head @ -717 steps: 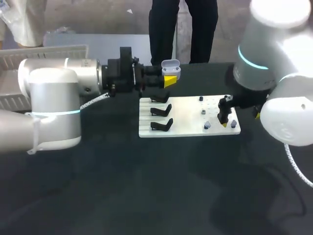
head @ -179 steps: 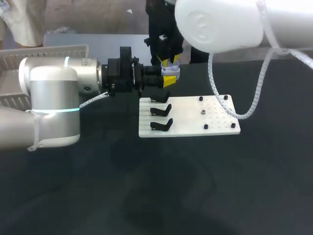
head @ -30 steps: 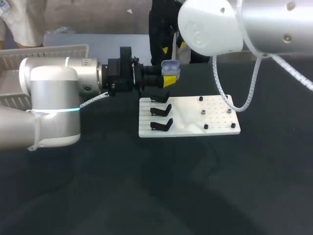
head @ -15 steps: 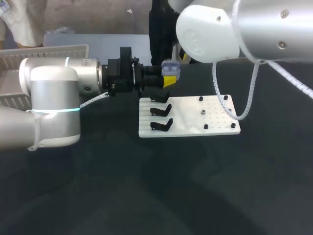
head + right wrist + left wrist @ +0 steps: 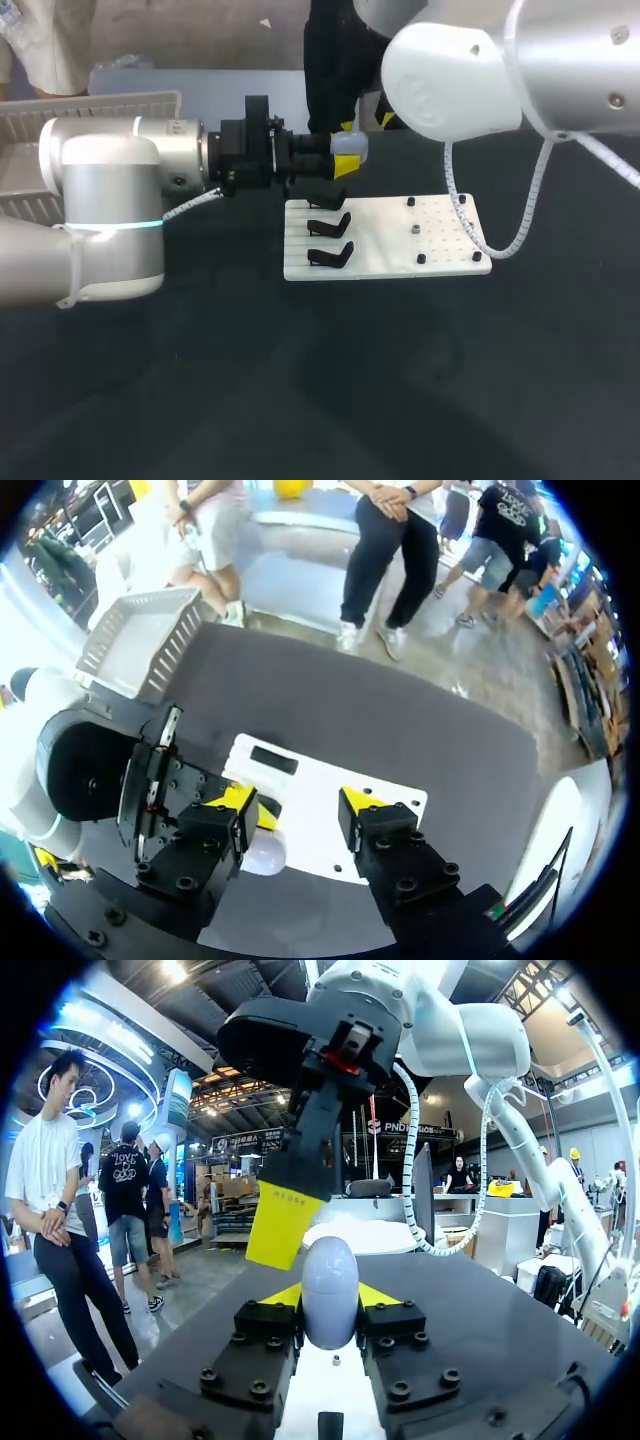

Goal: Pick up each earbud case from the left stands, insert the matching earbuds, close the lid, and place the case in the box.

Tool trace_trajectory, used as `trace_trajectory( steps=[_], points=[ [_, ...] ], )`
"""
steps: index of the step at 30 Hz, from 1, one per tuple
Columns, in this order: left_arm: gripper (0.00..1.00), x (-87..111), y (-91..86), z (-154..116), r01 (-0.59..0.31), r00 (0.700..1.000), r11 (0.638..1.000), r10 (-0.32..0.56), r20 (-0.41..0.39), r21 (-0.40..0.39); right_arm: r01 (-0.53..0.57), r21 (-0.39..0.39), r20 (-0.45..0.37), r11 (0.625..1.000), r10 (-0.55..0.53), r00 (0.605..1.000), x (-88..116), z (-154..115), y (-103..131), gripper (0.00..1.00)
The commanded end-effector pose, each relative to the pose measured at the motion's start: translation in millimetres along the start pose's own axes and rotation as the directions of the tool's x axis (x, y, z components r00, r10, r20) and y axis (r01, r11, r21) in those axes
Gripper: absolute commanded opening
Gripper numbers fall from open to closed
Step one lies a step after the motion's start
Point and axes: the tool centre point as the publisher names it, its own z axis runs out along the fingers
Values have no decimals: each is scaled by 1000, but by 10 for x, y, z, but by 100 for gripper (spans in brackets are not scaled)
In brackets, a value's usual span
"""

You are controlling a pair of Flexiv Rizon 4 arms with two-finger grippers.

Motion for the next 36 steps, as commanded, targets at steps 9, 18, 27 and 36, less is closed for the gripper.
trace_trajectory(
  steps=[9, 18, 27, 36],
  points=[
    [0, -88, 42, -242, -26, 1000, 998, 26, -1, -49, -149, -80, 212, 986, 163, 964, 889, -767, -399, 100],
    [0, -246, 289, -1090, -130, 991, 971, 119, -65, -200, -236, -50, 191, 970, 242, 951, 1227, -813, -443, 100],
    [0, -236, 697, -2186, -203, 976, 918, 162, -146, -340, -250, -70, 174, 966, 259, 950, 1324, -745, -286, 100],
    [0, 213, 1018, -2883, -129, 985, 897, 67, -158, -424, -267, -65, 154, 962, 274, 949, 1315, -724, -140, 100]
  ],
)
